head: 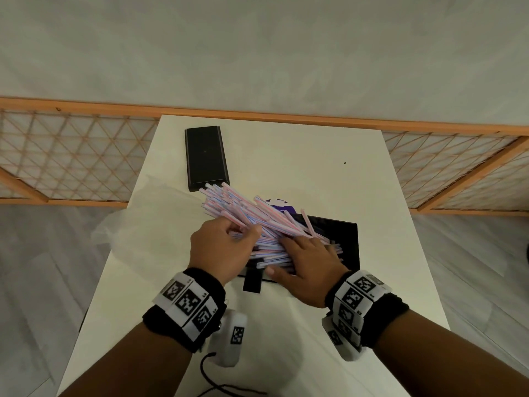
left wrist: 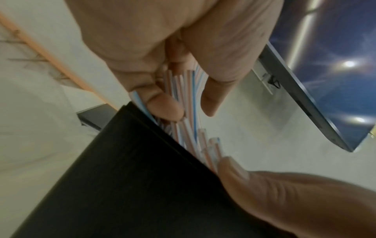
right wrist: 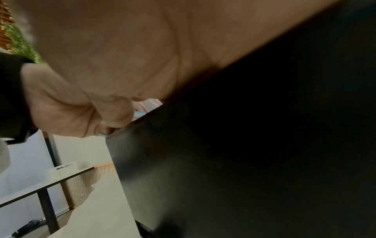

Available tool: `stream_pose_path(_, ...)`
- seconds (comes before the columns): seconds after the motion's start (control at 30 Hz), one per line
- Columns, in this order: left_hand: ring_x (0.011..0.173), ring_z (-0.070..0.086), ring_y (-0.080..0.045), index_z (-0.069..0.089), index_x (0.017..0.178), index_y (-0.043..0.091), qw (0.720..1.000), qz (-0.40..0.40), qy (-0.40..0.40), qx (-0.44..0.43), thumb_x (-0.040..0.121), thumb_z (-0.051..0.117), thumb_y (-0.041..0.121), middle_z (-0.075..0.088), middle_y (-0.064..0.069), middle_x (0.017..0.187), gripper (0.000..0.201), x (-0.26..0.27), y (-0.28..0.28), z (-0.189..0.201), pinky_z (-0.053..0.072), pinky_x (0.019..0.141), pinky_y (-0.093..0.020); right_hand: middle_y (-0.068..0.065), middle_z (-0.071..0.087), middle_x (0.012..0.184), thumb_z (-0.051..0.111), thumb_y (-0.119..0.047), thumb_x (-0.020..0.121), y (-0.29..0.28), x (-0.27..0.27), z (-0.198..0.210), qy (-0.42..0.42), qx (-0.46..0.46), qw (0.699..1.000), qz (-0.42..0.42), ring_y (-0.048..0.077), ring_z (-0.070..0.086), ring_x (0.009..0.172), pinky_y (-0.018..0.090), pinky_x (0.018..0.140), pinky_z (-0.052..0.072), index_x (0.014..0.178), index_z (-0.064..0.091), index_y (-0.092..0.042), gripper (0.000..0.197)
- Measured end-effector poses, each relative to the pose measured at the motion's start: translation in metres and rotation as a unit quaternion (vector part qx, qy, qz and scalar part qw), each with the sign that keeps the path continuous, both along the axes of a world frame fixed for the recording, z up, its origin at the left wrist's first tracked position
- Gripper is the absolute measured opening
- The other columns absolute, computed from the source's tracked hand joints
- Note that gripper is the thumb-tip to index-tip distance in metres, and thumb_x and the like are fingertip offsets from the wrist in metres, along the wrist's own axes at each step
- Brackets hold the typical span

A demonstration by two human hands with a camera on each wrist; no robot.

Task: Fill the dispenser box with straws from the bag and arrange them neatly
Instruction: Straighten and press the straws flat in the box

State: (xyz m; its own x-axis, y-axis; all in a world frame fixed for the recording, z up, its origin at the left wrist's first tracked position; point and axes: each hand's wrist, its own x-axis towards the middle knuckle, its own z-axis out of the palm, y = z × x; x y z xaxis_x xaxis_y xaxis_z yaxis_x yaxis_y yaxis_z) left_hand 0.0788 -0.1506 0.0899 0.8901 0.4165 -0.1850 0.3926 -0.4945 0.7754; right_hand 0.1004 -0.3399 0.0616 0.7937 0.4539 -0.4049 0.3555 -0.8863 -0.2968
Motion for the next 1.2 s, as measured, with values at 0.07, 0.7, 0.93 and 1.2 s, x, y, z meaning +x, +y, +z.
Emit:
stream_pose_path(0.07, 0.076, 0.062, -0.011, 0.074, 0.079, 0.019, 0.999, -0.003, -0.015, 0.035, 0.083, 0.073, 0.051, 0.07, 0.011, 0.078, 0.032, 0.002, -0.005, 0.006, 0.041, 0.074, -0.022, -0.003, 0.042, 0.147, 0.015, -0.088, 0.073, 0.006, -0.001, 0.003, -0.003, -0.01, 1.0, -0.004, 0.027, 0.038, 0.134, 0.05, 0.11, 0.027, 0.147, 0.026, -0.032, 0.094)
stream_pose_path(0.7, 0.074, 0.066, -0.022, 0.057, 0.061, 0.026, 0.997, 0.005, -0.023, 0.079, 0.083, 0.072, 0.052, 0.058, 0.017, 0.062, 0.038, 0.012, 0.005, -0.001, 0.054, 0.078, -0.037, -0.002, 0.04, 0.089, 0.047, -0.032, 0.097, 0.013, -0.002, 0.003, -0.04, 0.134, 0.989, -0.051, 0.025, 0.051, 0.083, 0.033, 0.073, 0.043, 0.103, 0.065, -0.01, 0.029)
stream_pose_path(0.93, 0.073, 0.067, -0.02, 0.057, 0.063, 0.025, 0.996, 0.017, -0.048, 0.067, 0.08, 0.076, 0.043, 0.062, 0.016, 0.061, 0.031, 0.01, 0.002, 0.008, 0.054, 0.081, -0.041, 0.01, 0.057, 0.101, 0.057, -0.019, 0.093, 0.005, 0.003, 0.007, -0.034, 0.154, 0.985, -0.064, 0.029, 0.056, 0.096, 0.033, 0.084, 0.045, 0.111, 0.067, -0.008, 0.024)
stream_pose_path(1.2, 0.071, 0.061, -0.022, 0.052, 0.059, 0.025, 0.994, -0.008, -0.013, 0.109, 0.084, 0.072, 0.049, 0.058, 0.013, 0.06, 0.039, 0.018, -0.009, 0.013, 0.052, 0.085, -0.045, 0.007, 0.061, 0.099, 0.065, -0.02, 0.087, 0.005, 0.004, 0.035, -0.053, 0.175, 0.982, -0.048, 0.024, 0.059, 0.088, 0.036, 0.083, 0.049, 0.107, 0.067, -0.009, 0.023)
